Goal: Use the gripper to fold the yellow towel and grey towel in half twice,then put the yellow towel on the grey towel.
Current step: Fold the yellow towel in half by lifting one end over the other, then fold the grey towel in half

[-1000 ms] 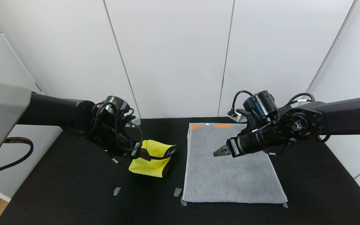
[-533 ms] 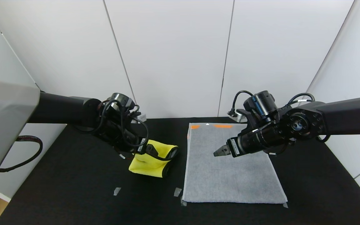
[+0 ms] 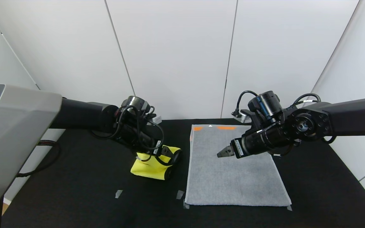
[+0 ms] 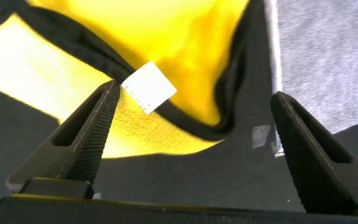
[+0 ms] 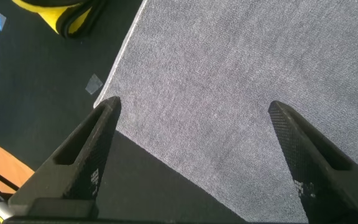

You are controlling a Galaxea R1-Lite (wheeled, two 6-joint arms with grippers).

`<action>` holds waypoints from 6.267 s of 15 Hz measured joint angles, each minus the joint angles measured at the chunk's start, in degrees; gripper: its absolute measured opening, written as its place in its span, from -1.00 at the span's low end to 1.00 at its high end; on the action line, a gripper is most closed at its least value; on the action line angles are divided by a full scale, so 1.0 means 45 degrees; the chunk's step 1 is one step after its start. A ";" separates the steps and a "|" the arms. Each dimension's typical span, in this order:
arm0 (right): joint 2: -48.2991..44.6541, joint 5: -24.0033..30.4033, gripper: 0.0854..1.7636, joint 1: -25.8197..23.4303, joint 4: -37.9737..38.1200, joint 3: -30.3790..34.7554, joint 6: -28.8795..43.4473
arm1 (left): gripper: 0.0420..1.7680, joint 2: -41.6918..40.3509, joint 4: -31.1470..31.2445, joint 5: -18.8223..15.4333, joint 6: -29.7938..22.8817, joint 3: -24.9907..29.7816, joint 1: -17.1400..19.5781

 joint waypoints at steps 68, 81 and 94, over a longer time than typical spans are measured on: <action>-0.1265 -0.2831 0.94 -0.1306 0.0076 0.1653 -0.2316 | 0.94 -0.0477 0.1113 0.3476 -0.0539 -0.0742 -0.3649; -0.3489 -0.2812 0.94 -0.2831 0.0043 0.5139 -0.3010 | 0.94 -0.0463 0.1010 0.4532 -0.0520 0.0536 -0.5402; -0.3294 -0.2877 0.94 -0.2636 0.0049 0.6659 -0.2999 | 0.94 0.0168 0.1054 0.4784 -0.0642 0.1474 -0.6101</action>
